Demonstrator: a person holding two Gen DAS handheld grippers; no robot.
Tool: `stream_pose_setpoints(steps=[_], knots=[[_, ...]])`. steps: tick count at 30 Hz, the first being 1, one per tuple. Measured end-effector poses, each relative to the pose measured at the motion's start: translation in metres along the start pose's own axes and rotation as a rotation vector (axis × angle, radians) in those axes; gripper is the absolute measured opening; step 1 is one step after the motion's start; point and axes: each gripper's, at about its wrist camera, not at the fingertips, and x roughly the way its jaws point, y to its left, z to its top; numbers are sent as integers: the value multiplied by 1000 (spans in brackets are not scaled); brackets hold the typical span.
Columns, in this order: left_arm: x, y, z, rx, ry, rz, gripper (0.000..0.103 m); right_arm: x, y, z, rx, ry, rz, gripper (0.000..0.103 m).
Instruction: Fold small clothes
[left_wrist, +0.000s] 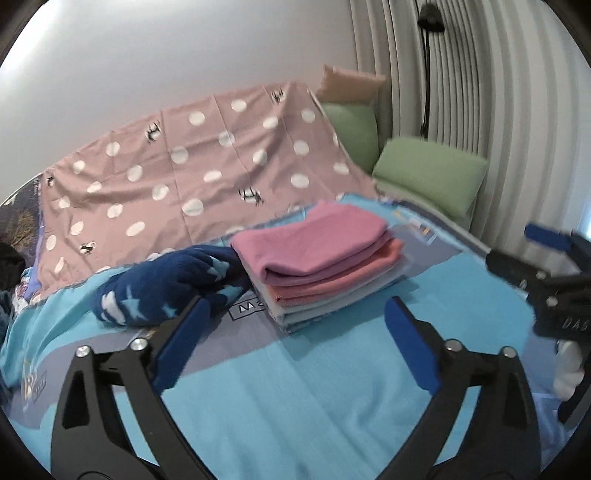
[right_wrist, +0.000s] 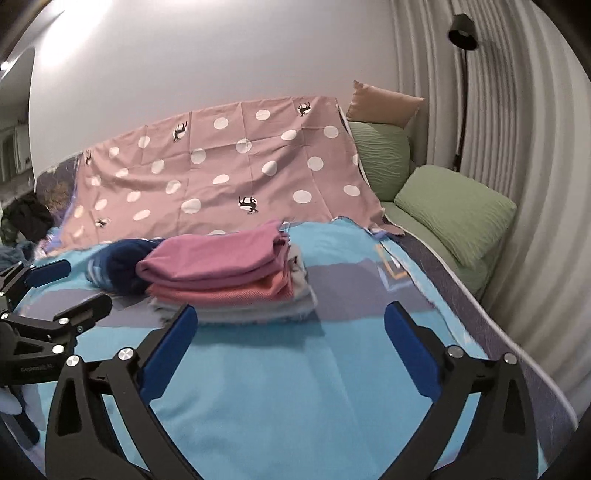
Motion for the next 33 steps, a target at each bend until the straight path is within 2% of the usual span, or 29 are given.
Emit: stream_pose_setpoints(steps=[4,6,8,11,14,18,23,33], knots=[[-45,-6,-4,-18,-55,30,101,-33,5,-5,19,4,8,101],[-63,-9,-7,-31,-64,22,101,-53,6,-7,32,0,8,101],[-75,-11,-8,-45,-40,17,101,-67,7,-9,40,-6,3,101],[-93,-19,-11,-60,9,87,101,-91,5,-15,60,-13,1,101],[-109,-27,-15,-52,2,123,101,-107,3,-21,86,-1,8,101],[-133,-37,-20,-57,-8,82,101,-126,4,-28,84,-2,11,101],[-152,-46,-26,-55,1,101,101,-144,7,-37,85,10,41,102],[-173,-56,-37,-83,16,77,101,-163,4,-50,92,14,65,102]])
